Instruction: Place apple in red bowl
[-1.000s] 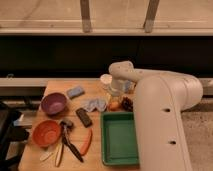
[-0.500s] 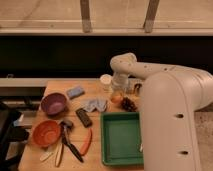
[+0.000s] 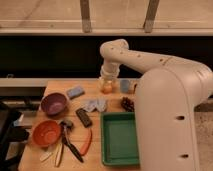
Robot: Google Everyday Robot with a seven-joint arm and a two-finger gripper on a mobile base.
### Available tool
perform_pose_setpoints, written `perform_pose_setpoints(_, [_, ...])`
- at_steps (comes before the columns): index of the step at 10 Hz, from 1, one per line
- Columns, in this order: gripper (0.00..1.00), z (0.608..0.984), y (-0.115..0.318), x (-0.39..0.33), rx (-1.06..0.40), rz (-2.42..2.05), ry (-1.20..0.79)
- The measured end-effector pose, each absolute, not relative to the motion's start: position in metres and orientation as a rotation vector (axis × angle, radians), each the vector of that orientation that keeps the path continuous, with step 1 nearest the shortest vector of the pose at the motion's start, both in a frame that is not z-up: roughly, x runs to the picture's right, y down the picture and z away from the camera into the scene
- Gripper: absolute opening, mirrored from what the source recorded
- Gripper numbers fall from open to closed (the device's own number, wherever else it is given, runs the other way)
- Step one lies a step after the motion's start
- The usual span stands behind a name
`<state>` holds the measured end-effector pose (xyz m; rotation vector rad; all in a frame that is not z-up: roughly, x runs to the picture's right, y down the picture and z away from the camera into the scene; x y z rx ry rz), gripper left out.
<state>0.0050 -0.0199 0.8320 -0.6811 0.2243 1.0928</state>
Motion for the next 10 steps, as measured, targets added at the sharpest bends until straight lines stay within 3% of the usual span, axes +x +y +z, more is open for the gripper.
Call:
perform_pose_setpoints(2, [0.00, 0.833, -0.019, -0.028, -0.722, 1.043, 0.187])
perform_pose_setpoints(10, [0.00, 0.832, -0.015, -0.033, -0.730, 1.004, 0.174])
